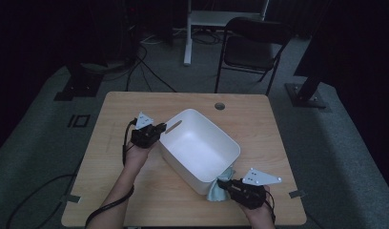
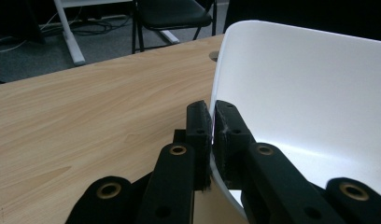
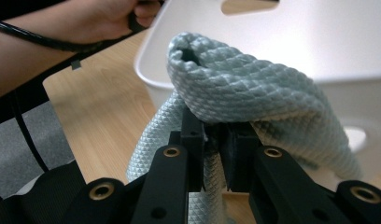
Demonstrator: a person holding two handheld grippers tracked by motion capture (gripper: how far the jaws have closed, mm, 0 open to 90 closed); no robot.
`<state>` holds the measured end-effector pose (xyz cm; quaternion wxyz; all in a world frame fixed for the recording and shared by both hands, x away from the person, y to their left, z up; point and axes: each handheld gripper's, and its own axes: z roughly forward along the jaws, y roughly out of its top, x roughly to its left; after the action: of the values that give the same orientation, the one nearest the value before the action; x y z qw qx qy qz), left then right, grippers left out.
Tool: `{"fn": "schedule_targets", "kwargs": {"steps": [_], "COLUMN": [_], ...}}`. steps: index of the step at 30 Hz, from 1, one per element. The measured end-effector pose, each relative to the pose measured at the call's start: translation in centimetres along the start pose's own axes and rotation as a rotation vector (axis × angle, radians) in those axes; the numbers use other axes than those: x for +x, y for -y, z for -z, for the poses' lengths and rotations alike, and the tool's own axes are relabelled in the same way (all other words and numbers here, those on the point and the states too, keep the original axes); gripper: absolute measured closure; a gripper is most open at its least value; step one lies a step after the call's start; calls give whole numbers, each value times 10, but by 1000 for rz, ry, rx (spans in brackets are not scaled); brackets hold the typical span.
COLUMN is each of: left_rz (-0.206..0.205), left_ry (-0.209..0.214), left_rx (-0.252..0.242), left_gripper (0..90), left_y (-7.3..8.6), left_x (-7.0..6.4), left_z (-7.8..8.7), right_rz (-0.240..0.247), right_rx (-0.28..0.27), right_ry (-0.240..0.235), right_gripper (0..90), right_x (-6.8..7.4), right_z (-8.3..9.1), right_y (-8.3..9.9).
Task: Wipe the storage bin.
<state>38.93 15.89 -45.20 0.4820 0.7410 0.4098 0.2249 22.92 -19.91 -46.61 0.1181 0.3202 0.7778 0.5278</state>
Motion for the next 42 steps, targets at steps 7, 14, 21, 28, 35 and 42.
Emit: {"fn": "schedule_targets", "kwargs": {"steps": [7,14,21,28,35,42], "left_rz": [-3,2,-7,2,-6,-5], "left_ry": [-1,2,-4,6,13,6], "left_rx": [2,0,3,3,11,11], "left_gripper": [858,858,857,857,857,858], "left_y": [0,0,0,0,-1,-1], "left_x": [0,0,0,1,1,1], "left_z": [0,0,0,0,0,0], "right_rz": [-12,27,7,36,15,-14], "right_rx": [32,-1,43,4,51,71], "right_ry": [7,-22,-14,-52,-40,-38], "right_gripper": [806,806,806,806,806,805], "right_x": [-4,10,5,16,7,-3], "right_z": [-7,-1,-9,-4,-13,-18], "right_y": [9,-2,9,-2,11,21]}}
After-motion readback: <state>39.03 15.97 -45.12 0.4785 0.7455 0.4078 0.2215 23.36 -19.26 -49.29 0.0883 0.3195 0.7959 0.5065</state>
